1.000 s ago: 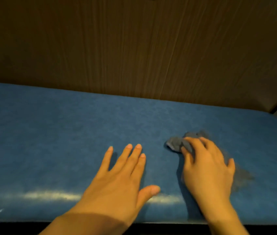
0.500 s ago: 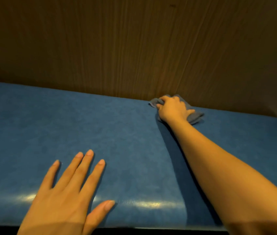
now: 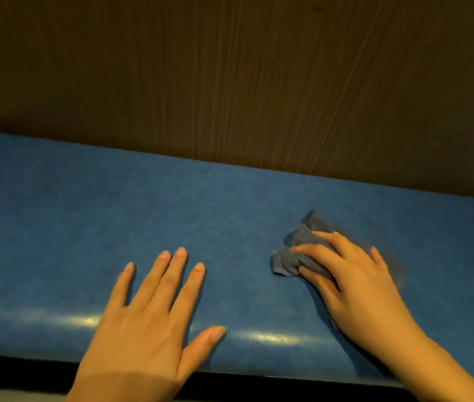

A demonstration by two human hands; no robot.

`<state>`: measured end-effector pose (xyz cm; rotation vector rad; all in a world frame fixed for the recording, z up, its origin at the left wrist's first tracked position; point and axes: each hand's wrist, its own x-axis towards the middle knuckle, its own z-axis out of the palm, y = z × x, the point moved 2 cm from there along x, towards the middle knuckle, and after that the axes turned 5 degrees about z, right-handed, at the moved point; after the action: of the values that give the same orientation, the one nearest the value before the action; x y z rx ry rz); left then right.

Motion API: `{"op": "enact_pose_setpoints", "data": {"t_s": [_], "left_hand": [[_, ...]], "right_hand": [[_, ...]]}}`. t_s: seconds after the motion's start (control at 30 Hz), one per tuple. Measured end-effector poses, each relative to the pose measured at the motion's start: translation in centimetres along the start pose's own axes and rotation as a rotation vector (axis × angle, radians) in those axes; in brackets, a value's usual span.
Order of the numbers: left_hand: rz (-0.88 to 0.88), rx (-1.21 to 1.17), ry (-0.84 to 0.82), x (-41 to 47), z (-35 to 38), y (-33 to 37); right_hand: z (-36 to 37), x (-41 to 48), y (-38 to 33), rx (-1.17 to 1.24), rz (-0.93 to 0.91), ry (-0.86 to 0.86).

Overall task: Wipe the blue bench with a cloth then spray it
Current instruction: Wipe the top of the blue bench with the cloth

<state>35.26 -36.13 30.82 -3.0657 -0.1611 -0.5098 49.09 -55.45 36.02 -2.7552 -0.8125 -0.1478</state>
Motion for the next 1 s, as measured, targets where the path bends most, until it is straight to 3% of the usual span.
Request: {"op": "enact_pose_setpoints", "data": {"t_s": [0.13, 0.23, 0.4, 0.53, 0.6, 0.7, 0.83, 1.0], "left_hand": [[0.032, 0.004, -0.022, 0.1, 0.2, -0.1], [0.078, -0.008, -0.02, 0.0, 0.5, -0.8], [0.211, -0.004, -0.036, -1.3, -0.6, -3.1], [0.098, 0.006, -0.075, -3.4, -2.1, -8.3], [0.001, -0.01, -0.066, -4.1, -2.3, -10.5], [-0.069, -0.013, -0.006, -4.6, -1.9, -11.3], [-0.115, -0.004, 0.129, -4.6, -1.9, -10.8], [-0.087, 0.053, 0.435, -4.9, -0.7, -10.7]], "right_hand": [[1.0, -3.1, -2.9, -0.027, 0.241, 0.148], [2.5, -4.1, -5.9, 0.007, 0.316, 0.231], [3.2, -2.7, -10.4, 0.037, 0.331, 0.104], [3.8, -0.3, -12.1, -0.053, 0.248, 0.155], [4.1, 1.5, -13.1, -0.017, 0.263, 0.067], [5.5, 3.9, -15.5, -0.007, 0.241, 0.015], [7.6, 4.7, -20.6, -0.055, 0.158, 0.168], [8.2, 3.7, -22.3, 0.035, -0.016, 0.111]]}}
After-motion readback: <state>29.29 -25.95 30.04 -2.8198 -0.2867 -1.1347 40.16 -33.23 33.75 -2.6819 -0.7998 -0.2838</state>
